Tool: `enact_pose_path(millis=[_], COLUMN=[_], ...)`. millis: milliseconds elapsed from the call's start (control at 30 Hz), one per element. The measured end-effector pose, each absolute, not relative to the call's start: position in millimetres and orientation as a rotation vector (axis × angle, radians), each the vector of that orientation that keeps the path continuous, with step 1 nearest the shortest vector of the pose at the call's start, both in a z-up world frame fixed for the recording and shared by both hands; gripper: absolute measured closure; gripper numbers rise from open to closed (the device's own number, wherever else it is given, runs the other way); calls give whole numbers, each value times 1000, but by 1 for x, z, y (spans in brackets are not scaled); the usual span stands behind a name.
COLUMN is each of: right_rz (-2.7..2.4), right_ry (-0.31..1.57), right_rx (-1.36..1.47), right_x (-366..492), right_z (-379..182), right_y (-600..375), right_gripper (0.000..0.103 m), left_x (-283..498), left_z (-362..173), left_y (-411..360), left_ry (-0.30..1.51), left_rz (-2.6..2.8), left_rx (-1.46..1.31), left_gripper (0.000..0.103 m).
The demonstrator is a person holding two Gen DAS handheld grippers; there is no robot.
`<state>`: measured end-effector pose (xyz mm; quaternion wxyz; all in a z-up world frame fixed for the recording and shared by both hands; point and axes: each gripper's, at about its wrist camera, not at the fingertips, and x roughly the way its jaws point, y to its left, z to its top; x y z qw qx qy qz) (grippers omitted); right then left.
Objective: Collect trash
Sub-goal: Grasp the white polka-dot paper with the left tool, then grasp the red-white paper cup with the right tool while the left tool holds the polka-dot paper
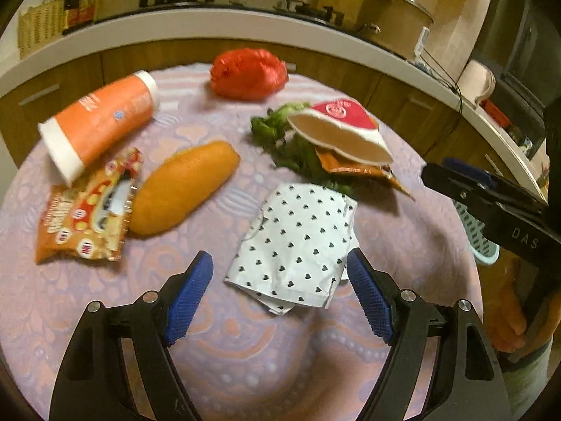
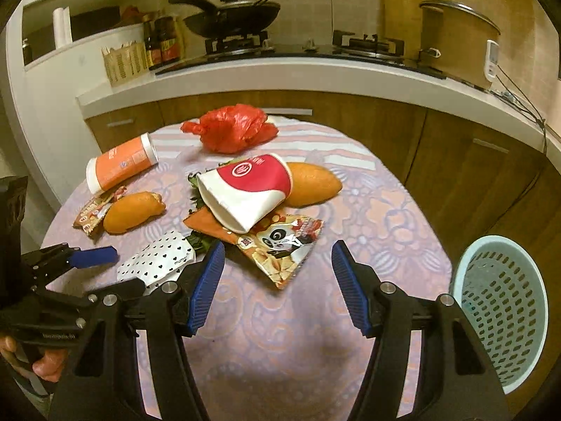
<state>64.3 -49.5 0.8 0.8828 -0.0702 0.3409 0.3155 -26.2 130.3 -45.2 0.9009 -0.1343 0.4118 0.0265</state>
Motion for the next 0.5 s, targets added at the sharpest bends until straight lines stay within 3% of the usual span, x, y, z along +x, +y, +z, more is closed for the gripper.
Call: enact_pose_path(millis=[133, 233, 300, 333, 367, 400, 500], right_rz=[665, 663, 671, 677, 679, 682, 681], right_ry=[740, 749, 759, 768, 777, 791, 830], right_rx=[-110, -90, -72, -63, -55, -43, -11], right_x=[75, 84, 91, 95, 98, 101, 111], right_z=[-1, 1, 3, 4, 4, 4, 0], right_y=[-44, -37, -32, -28, -26, -23, -16], right_gripper=[43, 43, 43, 43, 43, 43, 43], left_x=[-17, -12, -11, -12, -14, -16, -22], left_z=[-50, -52, -52, -52, -52, -51, -52], left_y=[126, 121, 118, 117, 118, 121, 133], left_ry=[854, 848, 841, 840, 835, 828, 810], left_rz=[32, 55, 83, 86, 91, 89, 50], left_rx=[-256, -227, -191, -183, -181, -194, -286], left_gripper=[22, 26, 49, 52, 62, 78, 90])
